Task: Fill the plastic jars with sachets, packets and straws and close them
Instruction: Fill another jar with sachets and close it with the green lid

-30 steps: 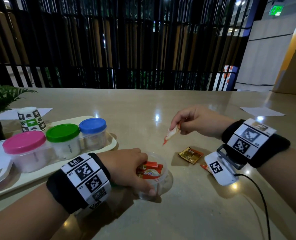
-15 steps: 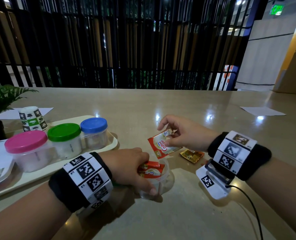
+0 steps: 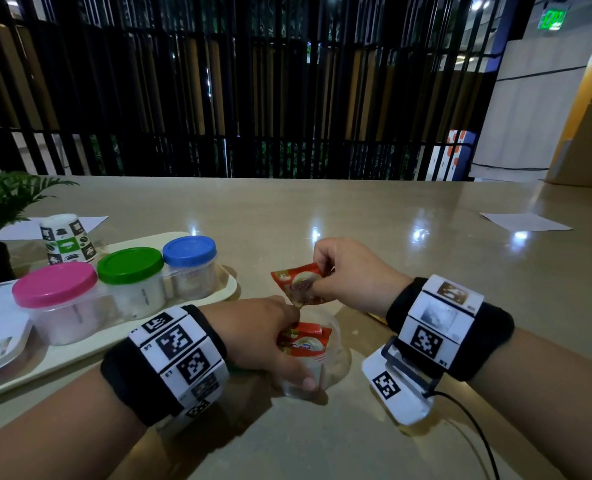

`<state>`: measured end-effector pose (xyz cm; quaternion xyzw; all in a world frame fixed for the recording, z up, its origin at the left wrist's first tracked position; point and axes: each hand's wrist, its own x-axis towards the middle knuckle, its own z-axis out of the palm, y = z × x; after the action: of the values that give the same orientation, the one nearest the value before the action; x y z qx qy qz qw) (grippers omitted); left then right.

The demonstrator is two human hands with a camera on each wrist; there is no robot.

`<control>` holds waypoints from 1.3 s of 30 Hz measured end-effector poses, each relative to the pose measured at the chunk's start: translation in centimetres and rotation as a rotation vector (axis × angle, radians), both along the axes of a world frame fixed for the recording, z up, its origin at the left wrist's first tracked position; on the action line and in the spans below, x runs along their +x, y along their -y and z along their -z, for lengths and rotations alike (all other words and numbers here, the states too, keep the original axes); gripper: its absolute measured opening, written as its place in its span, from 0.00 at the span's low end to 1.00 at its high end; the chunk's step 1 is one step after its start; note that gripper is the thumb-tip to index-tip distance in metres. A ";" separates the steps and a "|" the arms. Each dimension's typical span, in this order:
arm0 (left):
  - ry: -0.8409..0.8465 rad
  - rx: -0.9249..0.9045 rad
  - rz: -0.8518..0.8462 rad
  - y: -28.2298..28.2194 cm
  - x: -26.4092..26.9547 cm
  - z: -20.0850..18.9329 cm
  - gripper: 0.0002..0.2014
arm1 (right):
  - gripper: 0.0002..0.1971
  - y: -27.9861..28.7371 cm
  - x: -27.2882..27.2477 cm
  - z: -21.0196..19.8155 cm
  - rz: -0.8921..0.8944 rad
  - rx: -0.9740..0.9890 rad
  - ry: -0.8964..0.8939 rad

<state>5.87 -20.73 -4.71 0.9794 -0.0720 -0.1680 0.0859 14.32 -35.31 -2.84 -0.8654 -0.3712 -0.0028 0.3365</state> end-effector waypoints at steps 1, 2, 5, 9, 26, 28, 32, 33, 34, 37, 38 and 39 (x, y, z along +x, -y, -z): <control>0.003 -0.019 0.004 -0.1 0.0 0.1 0.37 | 0.15 0.0 0.0 0.3 -0.004 -0.029 0.014; 0.002 -0.051 0.005 -0.1 0.0 0.1 0.38 | 0.15 0.0 -0.1 0.5 -0.010 -0.061 0.030; 0.010 -0.120 0.021 -0.2 0.0 0.3 0.44 | 0.13 0.1 -0.4 1.3 -0.035 -0.148 0.049; 0.019 -0.099 0.023 -0.3 0.2 0.5 0.52 | 0.12 0.5 -0.8 1.1 -0.100 -0.240 0.040; 0.183 0.111 -0.012 0.3 -0.9 -0.2 0.40 | 0.14 0.1 -2.1 0.1 -0.249 -0.735 0.047; 0.184 0.071 -0.024 0.4 -0.8 -0.3 0.42 | 0.13 0.1 -2.1 0.4 -0.264 -0.728 0.038; 0.132 0.053 -0.008 0.8 -0.4 -0.3 0.39 | 0.14 0.0 -2.3 0.7 -0.248 -0.670 0.048; 0.110 0.044 -0.003 0.9 -0.3 -0.3 0.38 | 0.14 0.0 -2.3 0.6 -0.242 -0.656 0.045; 0.090 0.040 0.000 0.9 -0.2 -0.4 0.37 | 0.14 0.1 -2.3 0.5 -0.243 -0.644 0.044; 0.059 0.071 0.011 1.0 0.1 -0.5 0.37 | 0.15 0.5 -2.1 0.3 -0.252 -0.626 0.044; 0.055 0.083 0.013 1.0 0.2 -0.5 0.37 | 0.15 0.7 -2.0 0.1 -0.248 -0.610 0.044; 0.052 0.094 0.013 1.0 0.2 -0.5 0.37 | 0.14 1.0 -1.8 -0.2 -0.237 -0.572 0.042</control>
<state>6.11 -21.74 -4.19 0.9859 -0.0727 -0.1461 0.0365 12.56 -36.32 -2.63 -0.8754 -0.4622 0.1231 0.0693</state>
